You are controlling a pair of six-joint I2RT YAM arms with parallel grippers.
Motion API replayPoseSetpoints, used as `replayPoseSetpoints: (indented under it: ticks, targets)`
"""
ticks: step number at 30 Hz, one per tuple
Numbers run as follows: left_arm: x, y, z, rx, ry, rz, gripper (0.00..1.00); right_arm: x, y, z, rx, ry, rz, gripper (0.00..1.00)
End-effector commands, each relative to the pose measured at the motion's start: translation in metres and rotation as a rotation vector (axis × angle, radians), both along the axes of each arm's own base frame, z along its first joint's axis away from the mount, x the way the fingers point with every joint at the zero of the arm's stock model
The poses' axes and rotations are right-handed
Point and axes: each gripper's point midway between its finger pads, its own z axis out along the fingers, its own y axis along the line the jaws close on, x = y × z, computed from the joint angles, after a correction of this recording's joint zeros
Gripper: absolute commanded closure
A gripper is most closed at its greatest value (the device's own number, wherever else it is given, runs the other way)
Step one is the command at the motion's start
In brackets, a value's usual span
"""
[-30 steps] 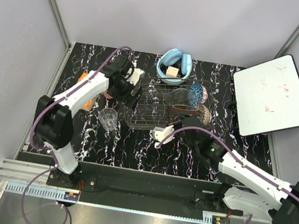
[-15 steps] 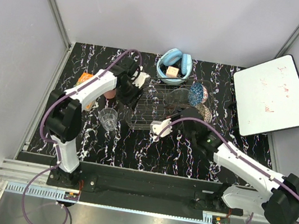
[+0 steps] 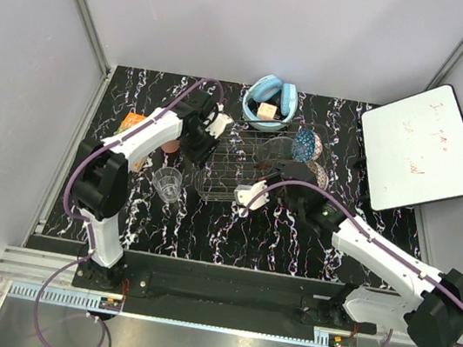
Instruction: Load the mixed dishes into the dish rack
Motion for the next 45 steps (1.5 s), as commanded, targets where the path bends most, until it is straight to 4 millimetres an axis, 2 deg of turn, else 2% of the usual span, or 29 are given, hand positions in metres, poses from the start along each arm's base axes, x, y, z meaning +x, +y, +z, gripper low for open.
replayPoseSetpoints:
  ticks: [1,5,10,16,21,27,36,41,42,44,45]
  targets:
    - [0.017,0.016,0.0,0.059,-0.058,-0.015,0.6,0.003,-0.004,0.055,0.061,-0.107,-0.003,1.0]
    - [0.019,0.024,-0.001,0.083,-0.063,-0.013,0.62,0.003,-0.005,0.065,0.083,-0.126,-0.006,1.0]
    - [0.023,0.031,-0.001,0.09,-0.068,-0.004,0.64,-0.002,-0.008,0.06,0.088,-0.12,-0.011,1.0]
    - [0.021,0.03,-0.001,0.085,-0.065,-0.011,0.69,-0.005,-0.009,0.061,0.11,-0.123,-0.018,1.0]
    - [0.018,0.03,0.0,0.079,-0.061,-0.012,0.72,-0.005,-0.007,0.054,0.115,-0.112,-0.015,1.0]
    - [0.014,0.032,0.0,0.082,-0.061,-0.018,0.71,-0.005,-0.009,0.034,0.106,-0.082,-0.037,1.0]
    - [0.01,0.029,0.012,0.052,-0.082,-0.027,0.71,-0.003,-0.008,-0.02,0.116,0.028,-0.072,1.0]
    - [0.012,0.028,0.019,0.043,-0.096,-0.026,0.7,0.0,-0.009,-0.032,0.166,0.064,-0.126,1.0]
    - [0.012,0.028,0.02,0.041,-0.099,-0.025,0.69,0.001,-0.008,-0.03,0.187,0.054,-0.126,0.98]
    - [0.013,0.028,0.023,0.04,-0.102,-0.02,0.63,0.004,-0.01,-0.025,0.222,0.02,-0.148,0.83]
    - [0.014,0.028,0.026,0.039,-0.109,-0.02,0.62,0.003,-0.011,-0.024,0.228,0.011,-0.151,0.8]
